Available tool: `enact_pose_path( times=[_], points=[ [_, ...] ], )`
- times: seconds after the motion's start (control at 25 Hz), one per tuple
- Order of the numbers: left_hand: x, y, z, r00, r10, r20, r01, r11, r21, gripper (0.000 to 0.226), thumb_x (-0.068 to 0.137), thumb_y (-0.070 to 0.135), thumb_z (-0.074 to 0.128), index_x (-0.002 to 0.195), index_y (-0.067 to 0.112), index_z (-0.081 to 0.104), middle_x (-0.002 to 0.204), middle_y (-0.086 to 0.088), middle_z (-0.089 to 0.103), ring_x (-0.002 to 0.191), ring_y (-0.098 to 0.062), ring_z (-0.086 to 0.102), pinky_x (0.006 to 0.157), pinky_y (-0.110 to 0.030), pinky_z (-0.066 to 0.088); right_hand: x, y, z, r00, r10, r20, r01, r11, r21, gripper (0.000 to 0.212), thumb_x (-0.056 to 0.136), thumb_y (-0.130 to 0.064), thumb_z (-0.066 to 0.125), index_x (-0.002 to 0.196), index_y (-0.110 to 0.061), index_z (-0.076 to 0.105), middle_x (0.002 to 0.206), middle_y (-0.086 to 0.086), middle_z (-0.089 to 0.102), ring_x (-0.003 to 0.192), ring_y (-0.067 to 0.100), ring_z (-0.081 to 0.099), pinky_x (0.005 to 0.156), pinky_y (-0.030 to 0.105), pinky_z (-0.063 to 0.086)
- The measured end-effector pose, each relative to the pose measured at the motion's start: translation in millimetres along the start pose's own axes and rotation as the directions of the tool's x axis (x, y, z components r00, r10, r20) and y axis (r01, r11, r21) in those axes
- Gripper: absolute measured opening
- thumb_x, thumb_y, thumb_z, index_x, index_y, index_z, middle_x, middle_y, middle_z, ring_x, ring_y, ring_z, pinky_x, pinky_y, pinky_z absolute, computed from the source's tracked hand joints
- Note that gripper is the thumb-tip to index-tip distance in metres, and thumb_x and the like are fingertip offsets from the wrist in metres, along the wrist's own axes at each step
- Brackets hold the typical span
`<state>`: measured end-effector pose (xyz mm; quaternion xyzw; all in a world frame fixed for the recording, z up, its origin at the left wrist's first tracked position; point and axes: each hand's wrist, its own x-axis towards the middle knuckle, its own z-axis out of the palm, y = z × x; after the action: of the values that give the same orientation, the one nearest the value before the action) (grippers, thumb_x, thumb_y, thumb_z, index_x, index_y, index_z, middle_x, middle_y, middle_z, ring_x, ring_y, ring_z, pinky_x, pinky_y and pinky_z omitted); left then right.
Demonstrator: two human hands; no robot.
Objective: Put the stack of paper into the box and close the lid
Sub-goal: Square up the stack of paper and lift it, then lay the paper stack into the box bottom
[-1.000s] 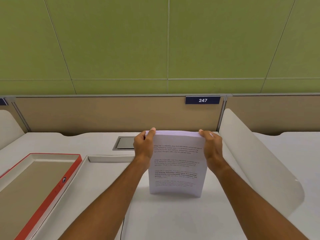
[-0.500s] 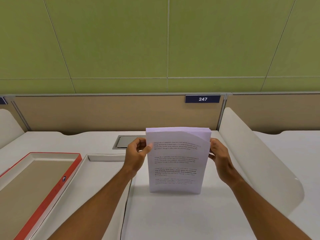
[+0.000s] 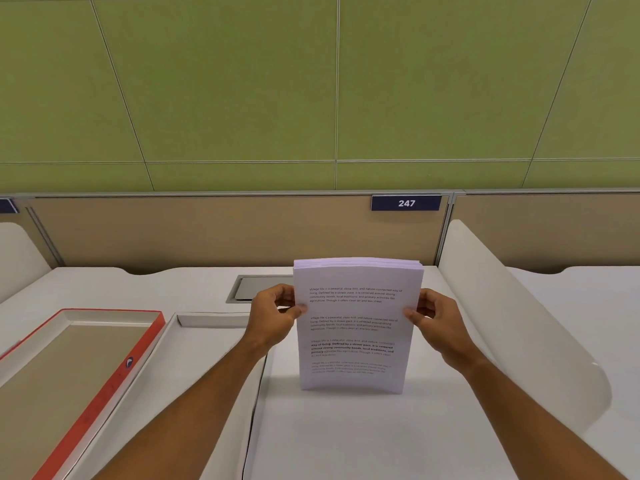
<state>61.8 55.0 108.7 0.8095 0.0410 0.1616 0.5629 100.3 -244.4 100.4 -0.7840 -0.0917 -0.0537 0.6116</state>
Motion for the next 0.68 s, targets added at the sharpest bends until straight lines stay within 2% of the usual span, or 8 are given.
enact_pose_path(
  times=[0.28, 0.36, 0.52, 0.68],
  points=[
    [-3.7, -6.4, -0.1, 1.0, -0.014, 0.015, 0.015, 0.998, -0.06, 0.02, 0.079, 0.01, 0.078, 0.09, 0.023, 0.067, 0.094, 0.004, 0.074, 0.088, -0.011, 0.069, 0.073, -0.016, 0.053, -6.4, 5.8, -4.5, 0.999, 0.038, 0.014, -0.038, 0.999, 0.016, 0.019, 0.088, -0.007, 0.068, 0.107, -0.009, 0.066, 0.103, 0.004, 0.074, 0.094, 0.021, 0.069, 0.076, 0.024, 0.056],
    [-6.2, -14.3, 3.3, 0.998, -0.051, 0.039, 0.053, 0.998, -0.043, 0.019, 0.079, 0.01, 0.078, 0.092, 0.02, 0.067, 0.095, 0.003, 0.074, 0.089, -0.013, 0.069, 0.076, -0.019, 0.053, -12.5, 14.1, -3.1, 0.997, 0.068, 0.031, -0.067, 0.997, -0.024, 0.018, 0.088, -0.007, 0.069, 0.106, -0.009, 0.067, 0.102, 0.003, 0.074, 0.095, 0.021, 0.07, 0.075, 0.021, 0.056],
    [-14.3, -24.2, 12.0, 0.992, -0.127, -0.001, 0.127, 0.991, -0.037, 0.019, 0.078, 0.012, 0.079, 0.095, 0.014, 0.069, 0.094, 0.0, 0.073, 0.088, -0.016, 0.068, 0.081, -0.028, 0.053, -23.3, 25.9, 2.4, 0.992, 0.125, 0.004, -0.124, 0.99, -0.072, 0.015, 0.088, -0.007, 0.068, 0.104, -0.006, 0.068, 0.101, 0.006, 0.074, 0.096, 0.026, 0.069, 0.087, 0.039, 0.059],
    [-18.8, -20.5, 8.7, 0.99, -0.142, -0.004, 0.141, 0.987, -0.076, 0.018, 0.076, 0.01, 0.08, 0.091, 0.013, 0.07, 0.092, -0.002, 0.074, 0.088, -0.02, 0.067, 0.08, -0.029, 0.053, -26.6, 21.2, 3.5, 0.993, 0.118, -0.002, -0.117, 0.991, -0.062, 0.013, 0.089, -0.004, 0.067, 0.102, -0.004, 0.068, 0.1, 0.008, 0.074, 0.096, 0.028, 0.07, 0.088, 0.042, 0.058]
  ],
)
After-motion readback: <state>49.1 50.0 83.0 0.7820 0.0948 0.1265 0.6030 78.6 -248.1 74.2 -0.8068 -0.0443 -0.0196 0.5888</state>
